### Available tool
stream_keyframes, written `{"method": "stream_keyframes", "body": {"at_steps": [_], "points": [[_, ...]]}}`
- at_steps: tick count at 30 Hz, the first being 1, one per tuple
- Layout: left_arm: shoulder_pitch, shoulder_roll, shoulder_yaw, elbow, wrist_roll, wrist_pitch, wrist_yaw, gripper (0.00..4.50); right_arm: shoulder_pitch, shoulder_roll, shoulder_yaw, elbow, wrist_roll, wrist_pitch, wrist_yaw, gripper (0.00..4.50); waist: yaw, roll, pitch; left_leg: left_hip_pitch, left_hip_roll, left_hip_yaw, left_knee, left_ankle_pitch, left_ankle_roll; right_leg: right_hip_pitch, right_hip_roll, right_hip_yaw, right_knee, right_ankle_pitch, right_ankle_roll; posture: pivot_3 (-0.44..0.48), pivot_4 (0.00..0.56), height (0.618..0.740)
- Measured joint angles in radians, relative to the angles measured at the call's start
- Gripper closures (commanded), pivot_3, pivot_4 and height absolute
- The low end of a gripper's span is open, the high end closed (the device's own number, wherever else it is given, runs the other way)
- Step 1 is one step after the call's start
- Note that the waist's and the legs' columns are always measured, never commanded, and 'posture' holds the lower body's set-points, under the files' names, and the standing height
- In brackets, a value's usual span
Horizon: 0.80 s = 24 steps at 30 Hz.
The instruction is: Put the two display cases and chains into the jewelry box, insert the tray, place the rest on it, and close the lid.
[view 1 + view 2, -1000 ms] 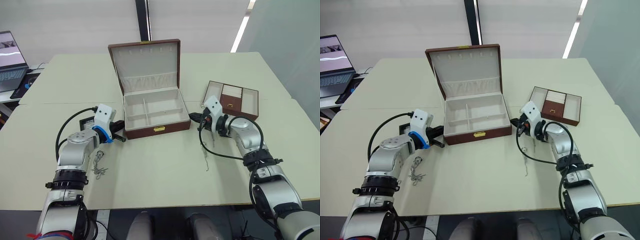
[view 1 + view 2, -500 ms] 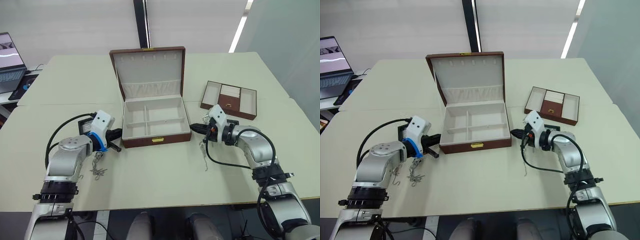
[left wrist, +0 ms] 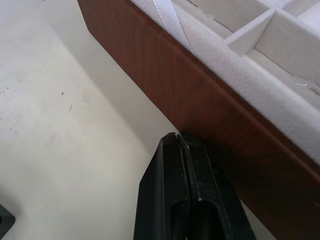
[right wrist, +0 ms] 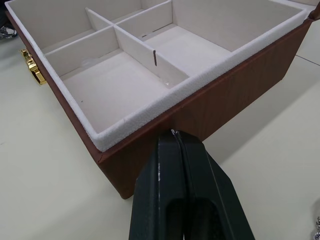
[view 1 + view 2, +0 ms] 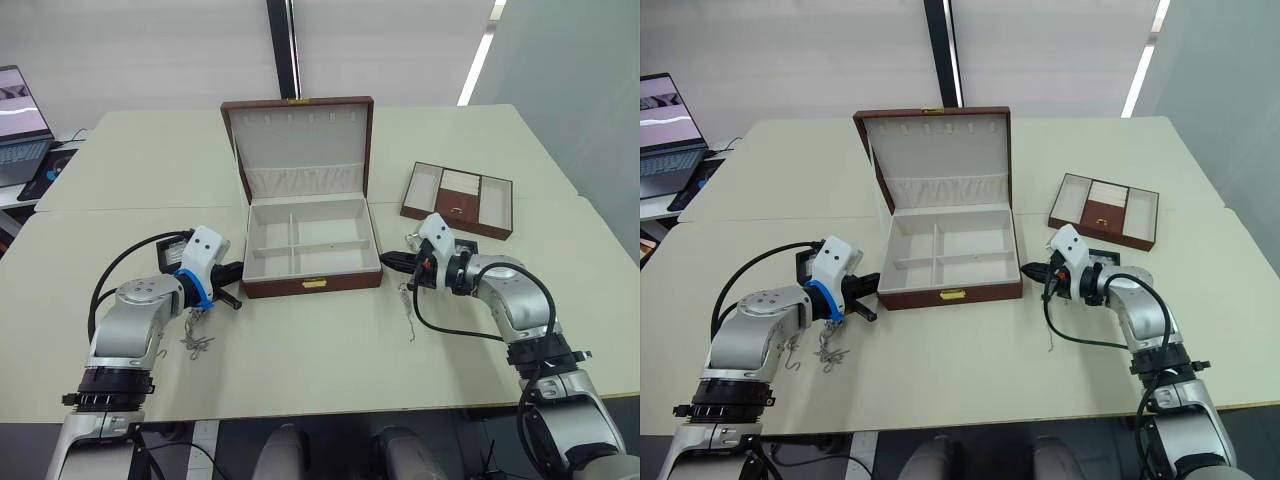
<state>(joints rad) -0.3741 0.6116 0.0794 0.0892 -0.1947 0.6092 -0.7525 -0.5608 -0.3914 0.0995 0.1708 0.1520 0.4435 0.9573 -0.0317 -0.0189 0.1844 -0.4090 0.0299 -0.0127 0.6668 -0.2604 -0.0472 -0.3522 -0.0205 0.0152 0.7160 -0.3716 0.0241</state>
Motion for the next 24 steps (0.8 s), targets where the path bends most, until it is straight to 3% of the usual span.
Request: {"method": "stream_keyframes", "body": {"at_steps": [9, 14, 15, 18, 24], "points": [[-0.001, 0.004, 0.037, 0.057, -0.018, -0.067, -0.001, 4.5, 0.009, -0.015, -0.032, 0.012, 0.051, -0.01, 0.004, 4.47, 0.0, 0.0, 0.0, 0.0, 0.0, 0.0, 0.0, 0.0, 0.0, 0.0, 0.0, 0.0, 0.0, 0.0, 0.0, 0.0, 0.15, 0.74], [-0.011, 0.094, 0.153, 0.149, -0.044, -0.121, 0.005, 4.5, 0.027, -0.065, -0.117, 0.01, 0.121, -0.009, 0.003, 4.47, -0.001, 0.0, 0.0, 0.0, 0.0, 0.0, -0.001, 0.0, 0.0, -0.001, 0.0, 0.0, -0.001, 0.0, 0.0, 0.0, 0.15, 0.74], [-0.007, 0.123, 0.184, 0.16, -0.053, -0.127, -0.002, 4.33, 0.034, -0.089, -0.137, 0.007, 0.142, -0.002, 0.006, 4.49, 0.0, 0.0, 0.0, 0.0, 0.0, 0.0, -0.001, 0.0, 0.0, -0.001, 0.0, 0.0, -0.001, 0.0, 0.0, 0.0, 0.15, 0.74], [0.034, 0.198, 0.249, 0.144, -0.089, -0.125, -0.041, 3.65, 0.071, -0.179, -0.18, -0.019, 0.184, 0.018, 0.048, 3.91, 0.0, 0.0, 0.0, -0.001, 0.0, 0.0, -0.002, 0.0, 0.0, 0.0, -0.001, 0.0, -0.003, 0.0, 0.0, 0.0, 0.15, 0.74], [0.253, 0.354, 0.367, 0.115, -0.121, -0.129, -0.164, 1.83, 0.174, -0.391, -0.244, -0.004, 0.211, 0.012, 0.158, 2.2, -0.002, 0.0, 0.0, 0.0, 0.0, 0.0, -0.003, 0.0, 0.001, 0.0, 0.0, 0.0, -0.002, 0.0, 0.0, 0.0, 0.15, 0.74]]}}
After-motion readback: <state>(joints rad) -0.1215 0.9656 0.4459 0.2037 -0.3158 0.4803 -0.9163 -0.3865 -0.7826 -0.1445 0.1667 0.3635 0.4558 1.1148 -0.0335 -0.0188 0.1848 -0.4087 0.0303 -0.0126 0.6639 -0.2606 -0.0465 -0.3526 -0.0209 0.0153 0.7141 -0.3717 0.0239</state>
